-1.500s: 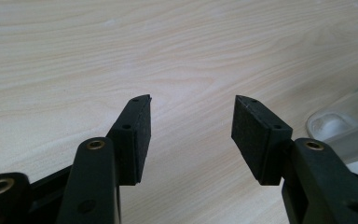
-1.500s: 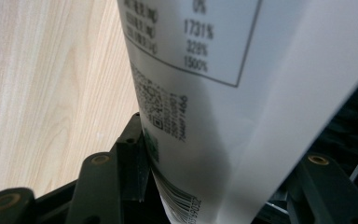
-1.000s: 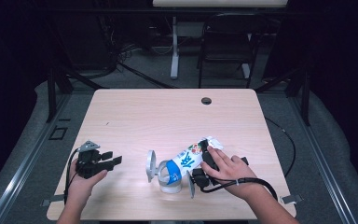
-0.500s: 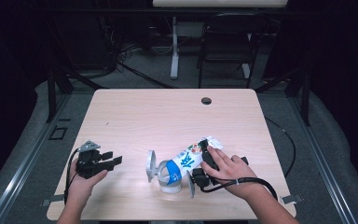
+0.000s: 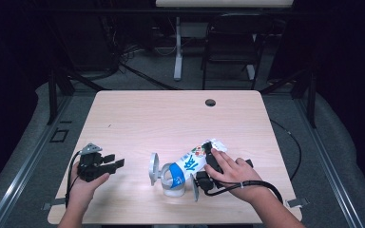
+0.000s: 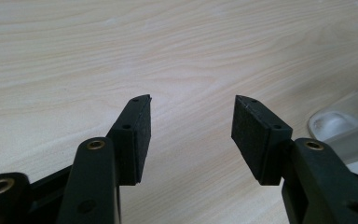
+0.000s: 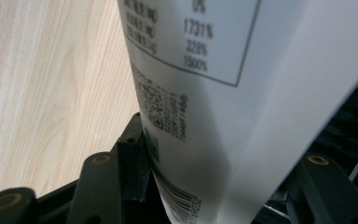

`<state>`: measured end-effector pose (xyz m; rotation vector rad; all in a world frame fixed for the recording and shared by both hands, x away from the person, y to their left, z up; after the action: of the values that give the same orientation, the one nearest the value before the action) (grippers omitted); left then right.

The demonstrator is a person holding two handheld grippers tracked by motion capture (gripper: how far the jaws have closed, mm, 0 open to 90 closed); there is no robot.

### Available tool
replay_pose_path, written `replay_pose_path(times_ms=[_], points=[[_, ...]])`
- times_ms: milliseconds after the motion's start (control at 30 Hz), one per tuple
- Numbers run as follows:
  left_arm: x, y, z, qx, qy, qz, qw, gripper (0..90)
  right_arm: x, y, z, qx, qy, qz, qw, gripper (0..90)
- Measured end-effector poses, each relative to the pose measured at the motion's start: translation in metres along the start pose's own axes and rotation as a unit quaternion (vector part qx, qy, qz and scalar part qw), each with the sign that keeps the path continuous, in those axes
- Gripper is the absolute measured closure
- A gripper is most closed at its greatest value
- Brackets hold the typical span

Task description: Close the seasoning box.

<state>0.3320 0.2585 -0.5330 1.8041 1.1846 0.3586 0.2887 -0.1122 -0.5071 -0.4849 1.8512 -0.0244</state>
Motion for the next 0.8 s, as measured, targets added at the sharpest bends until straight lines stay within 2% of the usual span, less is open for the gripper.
replay_pose_path(times_ms=[800], points=[[0.0009, -0.0009, 0.0010, -0.001, 0.002, -0.001, 1.0000, 47.9, -0.0011, 0.0002, -0.0009, 0.002, -0.003, -0.009, 1.0000, 47.3]])
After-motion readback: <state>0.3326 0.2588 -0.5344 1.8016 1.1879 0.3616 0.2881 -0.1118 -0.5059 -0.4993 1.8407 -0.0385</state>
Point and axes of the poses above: each handheld gripper's, and its own axes: z roughly forward along the jaws, y roughly out of its top, x roughly to its left, the point moved 1 cm from there along z, roughly forward along the jaws, and after that the axes turned 8 degrees about -x, right-handed, at the moved point
